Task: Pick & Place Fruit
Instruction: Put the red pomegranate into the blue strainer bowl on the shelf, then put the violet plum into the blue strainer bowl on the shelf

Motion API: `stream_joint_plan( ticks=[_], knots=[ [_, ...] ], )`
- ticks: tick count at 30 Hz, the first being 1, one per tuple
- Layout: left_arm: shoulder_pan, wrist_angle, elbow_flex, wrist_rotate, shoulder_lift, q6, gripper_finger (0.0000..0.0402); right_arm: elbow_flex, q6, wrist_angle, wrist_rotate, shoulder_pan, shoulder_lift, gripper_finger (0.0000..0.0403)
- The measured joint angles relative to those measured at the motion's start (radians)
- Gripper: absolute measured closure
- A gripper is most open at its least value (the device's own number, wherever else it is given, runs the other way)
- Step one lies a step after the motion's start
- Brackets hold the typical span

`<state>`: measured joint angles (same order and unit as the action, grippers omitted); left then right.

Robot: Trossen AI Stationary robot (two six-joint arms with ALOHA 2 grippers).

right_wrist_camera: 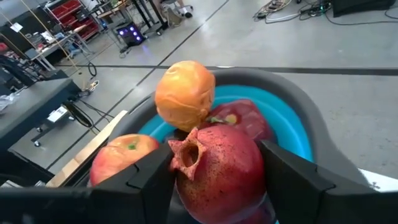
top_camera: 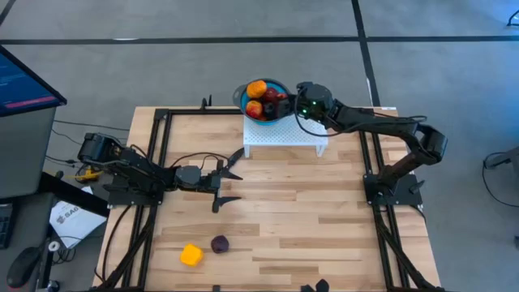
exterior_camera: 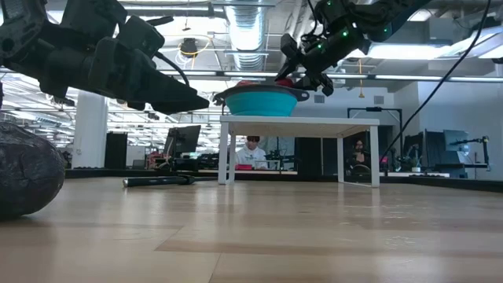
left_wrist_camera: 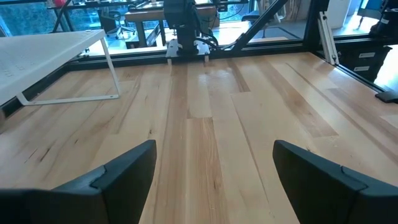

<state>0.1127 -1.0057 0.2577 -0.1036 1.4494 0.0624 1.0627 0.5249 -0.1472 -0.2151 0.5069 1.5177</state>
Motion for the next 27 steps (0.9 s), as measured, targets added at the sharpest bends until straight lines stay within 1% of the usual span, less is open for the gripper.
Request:
stream_joint_plan(
  ticks=[3, 7, 15, 21, 24, 27],
  knots=[
    [0.000, 0.000, 0.000, 0.001, 0.000, 0.000, 0.0087, 0.001, -0.002, -0.011, -0.006, 0.000, 0.026, 0.0176],
    [0.000, -0.001, 0.000, 0.002, 0.000, -0.001, 0.0087, 0.003, -0.005, -0.032, -0.018, 0.007, 0.057, 0.0171],
    [0.000, -0.003, 0.000, 0.001, 0.000, -0.020, 0.0087, 0.005, -0.027, -0.051, -0.029, 0.005, 0.046, 0.0170],
    [0.000, -0.006, 0.000, 0.001, 0.000, -0.018, 0.0087, 0.065, -0.083, -0.038, -0.029, 0.000, 0.045, 0.0170],
    [0.000, -0.006, 0.000, 0.001, 0.000, -0.018, 0.0087, 0.105, -0.107, 0.018, -0.029, -0.004, 0.045, 0.0171],
    [0.000, -0.006, 0.000, 0.001, 0.000, -0.018, 0.0087, 0.158, -0.144, 0.131, -0.029, -0.012, 0.033, 0.0177]
  ],
)
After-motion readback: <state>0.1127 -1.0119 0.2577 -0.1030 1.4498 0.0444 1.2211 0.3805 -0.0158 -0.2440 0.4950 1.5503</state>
